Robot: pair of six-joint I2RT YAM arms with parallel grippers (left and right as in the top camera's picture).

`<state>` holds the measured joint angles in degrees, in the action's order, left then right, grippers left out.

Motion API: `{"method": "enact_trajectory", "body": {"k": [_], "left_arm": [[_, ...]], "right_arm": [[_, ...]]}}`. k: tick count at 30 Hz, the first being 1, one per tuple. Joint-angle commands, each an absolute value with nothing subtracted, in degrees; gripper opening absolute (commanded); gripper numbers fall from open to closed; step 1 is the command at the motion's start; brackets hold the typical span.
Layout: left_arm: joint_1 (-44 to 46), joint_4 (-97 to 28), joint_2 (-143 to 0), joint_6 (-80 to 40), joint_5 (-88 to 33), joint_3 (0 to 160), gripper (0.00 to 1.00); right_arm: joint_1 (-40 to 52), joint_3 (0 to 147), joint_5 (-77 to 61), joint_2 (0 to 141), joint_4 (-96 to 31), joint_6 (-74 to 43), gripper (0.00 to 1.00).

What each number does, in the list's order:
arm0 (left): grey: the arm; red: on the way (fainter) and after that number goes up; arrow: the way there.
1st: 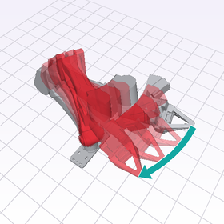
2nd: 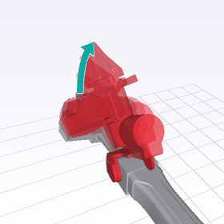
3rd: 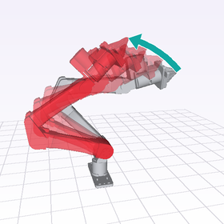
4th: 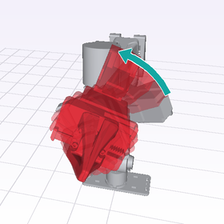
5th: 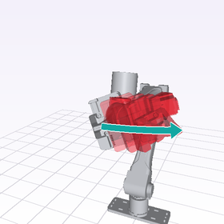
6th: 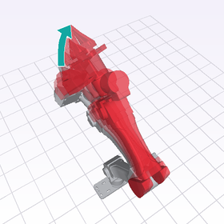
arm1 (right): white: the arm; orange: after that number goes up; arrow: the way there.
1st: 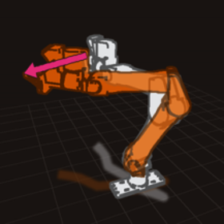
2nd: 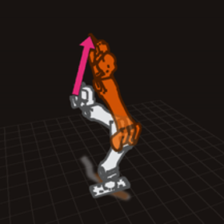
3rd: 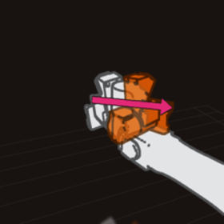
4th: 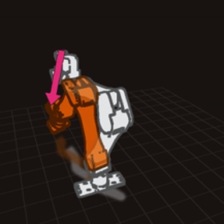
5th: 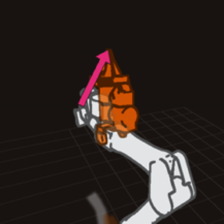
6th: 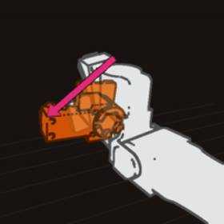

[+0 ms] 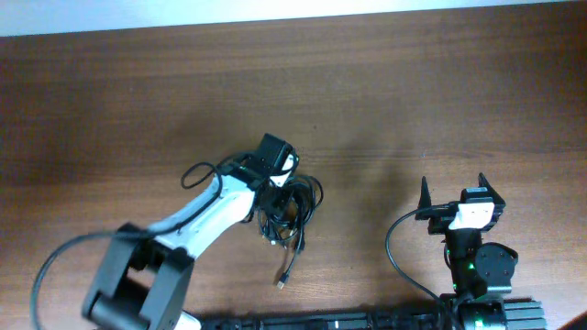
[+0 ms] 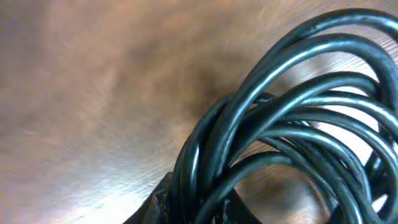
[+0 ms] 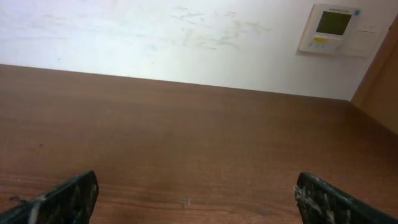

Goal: Untangle cables
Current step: 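Grasp the cable coil with the left gripper and lift it up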

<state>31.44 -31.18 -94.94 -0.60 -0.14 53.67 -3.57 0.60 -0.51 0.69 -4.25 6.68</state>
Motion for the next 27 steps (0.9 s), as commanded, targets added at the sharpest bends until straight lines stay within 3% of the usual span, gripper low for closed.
{"method": "enact_trajectory", "body": {"k": [1, 6, 18, 27], "left_arm": [[31.7, -30.1, -84.9, 5.2, 0.3, 53.8, 0.0], [31.7, -28.3, -75.0, 13.7, 0.3, 53.8, 0.0], [31.7, -23.4, -68.2, 13.8, -0.3, 53.8, 0.0], [28.9, -21.5, -67.4, 13.8, -19.6, 53.8, 0.0]], "right_arm": [[-3.8, 0.3, -1.3, 0.2, -4.5, 6.8, 0.99], [-3.8, 0.3, -1.2, 0.2, -4.5, 6.8, 0.99], [-3.8, 0.3, 0.2, 0.2, -4.3, 7.2, 0.99], [-3.8, 0.3, 2.2, 0.2, -4.5, 7.3, 0.99]]}}
